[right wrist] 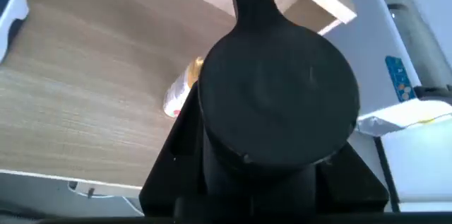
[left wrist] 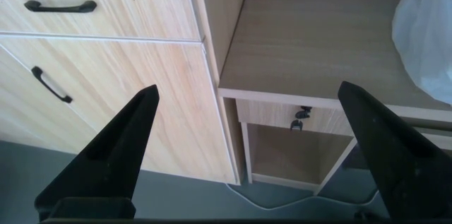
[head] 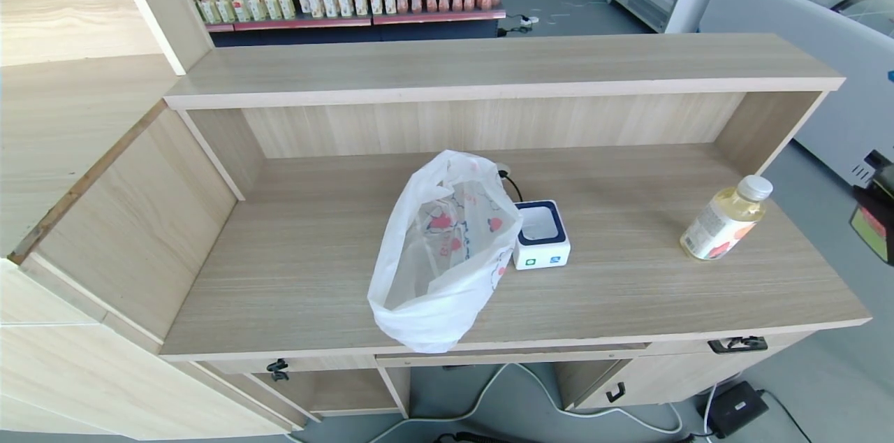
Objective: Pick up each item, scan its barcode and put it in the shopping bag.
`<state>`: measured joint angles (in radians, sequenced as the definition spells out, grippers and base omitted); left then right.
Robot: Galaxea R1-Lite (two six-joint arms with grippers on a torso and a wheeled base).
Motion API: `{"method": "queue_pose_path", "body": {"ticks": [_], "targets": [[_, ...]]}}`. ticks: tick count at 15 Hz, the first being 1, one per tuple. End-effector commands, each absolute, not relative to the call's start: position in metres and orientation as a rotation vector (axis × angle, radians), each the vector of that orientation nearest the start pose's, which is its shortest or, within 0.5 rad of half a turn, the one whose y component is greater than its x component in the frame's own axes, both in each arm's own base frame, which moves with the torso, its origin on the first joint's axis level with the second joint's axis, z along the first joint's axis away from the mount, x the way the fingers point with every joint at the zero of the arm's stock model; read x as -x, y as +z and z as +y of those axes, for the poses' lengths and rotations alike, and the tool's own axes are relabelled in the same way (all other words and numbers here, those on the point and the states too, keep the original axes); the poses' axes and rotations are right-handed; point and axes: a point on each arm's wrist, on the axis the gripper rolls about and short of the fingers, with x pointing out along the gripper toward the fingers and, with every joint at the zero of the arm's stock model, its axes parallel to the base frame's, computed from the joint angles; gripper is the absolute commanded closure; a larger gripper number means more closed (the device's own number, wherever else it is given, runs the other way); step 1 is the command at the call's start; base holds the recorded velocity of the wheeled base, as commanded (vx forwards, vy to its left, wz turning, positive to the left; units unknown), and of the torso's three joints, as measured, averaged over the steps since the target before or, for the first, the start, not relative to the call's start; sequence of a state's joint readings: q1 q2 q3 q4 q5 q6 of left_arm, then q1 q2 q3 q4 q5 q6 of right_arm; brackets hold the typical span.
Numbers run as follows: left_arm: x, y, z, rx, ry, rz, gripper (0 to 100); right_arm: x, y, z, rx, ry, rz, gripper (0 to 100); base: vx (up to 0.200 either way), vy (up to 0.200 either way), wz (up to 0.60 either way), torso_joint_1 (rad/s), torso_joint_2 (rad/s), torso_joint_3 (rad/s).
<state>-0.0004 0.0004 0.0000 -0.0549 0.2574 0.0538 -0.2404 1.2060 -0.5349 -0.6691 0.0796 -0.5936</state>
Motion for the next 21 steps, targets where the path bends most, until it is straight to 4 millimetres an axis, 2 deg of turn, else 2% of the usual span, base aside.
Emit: {"method": "queue_pose_path", "body": {"ticks": [1, 3, 5, 8, 11, 15, 17, 19, 21], "targets": [[0.024, 0.081, 0.006, -0.046, 0.259, -0.048, 0, -0.173, 0.221, -0.051, 0.551, -0.230, 0.101, 100, 0.000, 0.000, 0.00, 0.000, 0.00, 0.000], [0.024, 0.081, 0.006, -0.046, 0.258, -0.048, 0, -0.175, 0.218, -0.056, 0.534, -0.289, 0.132, 100, 0.000, 0.000, 0.00, 0.000, 0.00, 0.000], [0.024, 0.081, 0.006, -0.046, 0.259, -0.048, 0, -0.174, 0.218, -0.056, 0.528, -0.276, 0.124, 100, 0.000, 0.000, 0.00, 0.000, 0.00, 0.000], [0.024, 0.081, 0.006, -0.046, 0.259, -0.048, 0, -0.178, 0.220, -0.048, 0.513, -0.217, 0.107, 100, 0.000, 0.000, 0.60, -0.004, 0.00, 0.002], [0.024, 0.081, 0.006, -0.046, 0.259, -0.048, 0, -0.192, 0.224, -0.045, 0.429, -0.169, 0.089, 100, 0.000, 0.000, 0.60, 0.004, 0.00, 0.004], [0.024, 0.081, 0.006, -0.046, 0.258, -0.048, 0, -0.251, 0.210, -0.054, -0.006, -0.082, 0.222, 100, 0.000, 0.000, 0.00, 0.000, 0.00, 0.000], [0.024, 0.081, 0.006, -0.046, 0.258, -0.048, 0, -0.291, 0.207, -0.050, -0.249, -0.022, 0.230, 100, 0.000, 0.000, 0.00, 0.000, 0.00, 0.000], [0.024, 0.081, 0.006, -0.046, 0.259, -0.048, 0, -0.318, 0.206, -0.044, -0.392, 0.080, 0.241, 100, 0.000, 0.000, 0.00, 0.000, 0.00, 0.000], [0.024, 0.081, 0.006, -0.046, 0.259, -0.048, 0, -0.334, 0.204, -0.038, -0.444, 0.217, 0.263, 100, 0.000, 0.000, 0.00, 0.000, 0.00, 0.000]]}}
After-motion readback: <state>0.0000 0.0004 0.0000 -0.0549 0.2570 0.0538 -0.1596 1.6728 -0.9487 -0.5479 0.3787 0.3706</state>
